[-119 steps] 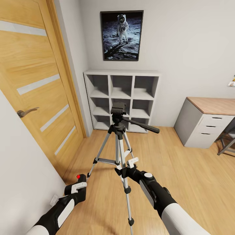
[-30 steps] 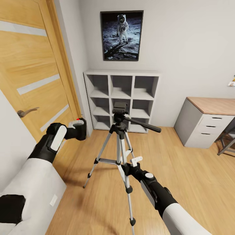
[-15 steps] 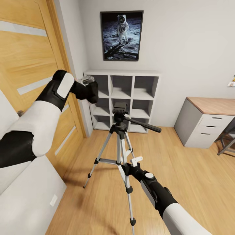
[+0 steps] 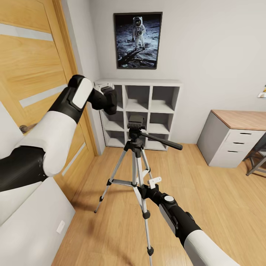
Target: Attach the digital camera to the camera tripod in the bedroom.
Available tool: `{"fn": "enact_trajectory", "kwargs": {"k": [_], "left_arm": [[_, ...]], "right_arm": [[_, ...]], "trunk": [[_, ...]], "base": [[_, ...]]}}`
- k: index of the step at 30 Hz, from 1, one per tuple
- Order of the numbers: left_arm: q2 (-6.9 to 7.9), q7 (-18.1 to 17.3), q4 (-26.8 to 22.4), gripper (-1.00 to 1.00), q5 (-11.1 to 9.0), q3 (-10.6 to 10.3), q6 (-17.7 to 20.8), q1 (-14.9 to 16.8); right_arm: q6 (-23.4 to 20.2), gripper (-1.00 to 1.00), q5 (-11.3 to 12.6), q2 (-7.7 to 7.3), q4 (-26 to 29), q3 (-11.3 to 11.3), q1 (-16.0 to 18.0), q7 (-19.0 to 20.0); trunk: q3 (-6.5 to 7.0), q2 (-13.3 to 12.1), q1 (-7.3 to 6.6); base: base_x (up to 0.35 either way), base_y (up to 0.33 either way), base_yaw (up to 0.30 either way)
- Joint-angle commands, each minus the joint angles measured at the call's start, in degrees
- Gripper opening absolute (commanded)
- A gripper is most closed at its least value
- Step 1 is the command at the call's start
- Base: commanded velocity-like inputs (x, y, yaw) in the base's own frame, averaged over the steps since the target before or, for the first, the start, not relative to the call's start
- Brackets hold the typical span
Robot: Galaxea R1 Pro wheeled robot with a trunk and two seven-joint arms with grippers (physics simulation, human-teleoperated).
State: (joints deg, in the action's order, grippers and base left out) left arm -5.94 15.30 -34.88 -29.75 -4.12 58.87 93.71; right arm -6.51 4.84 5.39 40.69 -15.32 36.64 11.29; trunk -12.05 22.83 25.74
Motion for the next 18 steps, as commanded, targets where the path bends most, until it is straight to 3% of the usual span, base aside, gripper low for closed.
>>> {"fn": "enact_trajectory", "kwargs": {"k": [1,11,18], "left_arm": [[-0.04,0.6,0.0,-1.00,-0.7,-0.2,0.1,0.1],[-0.31,0.8,-0.2,-1.00,-0.4,0.0,0.0,0.1],[-0.46,3.4,-2.6,-1.00,-0.2,-0.7,0.0,0.1]], "right_arm": [[-0.3,-1.00,0.0,-0.03,-0.5,0.0,0.0,0.0],[-0.3,-1.00,0.2,-0.12,-0.4,0.0,0.0,0.1],[-0.3,-1.00,0.4,-0.07,-0.3,0.0,0.0,0.2]], "trunk": [[-0.12,0.1,0.04],[-0.12,0.1,0.04],[-0.12,0.1,0.04]], "base": [[0.000,0.000,0.000],[0.000,0.000,0.000],[0.000,0.000,0.000]]}}
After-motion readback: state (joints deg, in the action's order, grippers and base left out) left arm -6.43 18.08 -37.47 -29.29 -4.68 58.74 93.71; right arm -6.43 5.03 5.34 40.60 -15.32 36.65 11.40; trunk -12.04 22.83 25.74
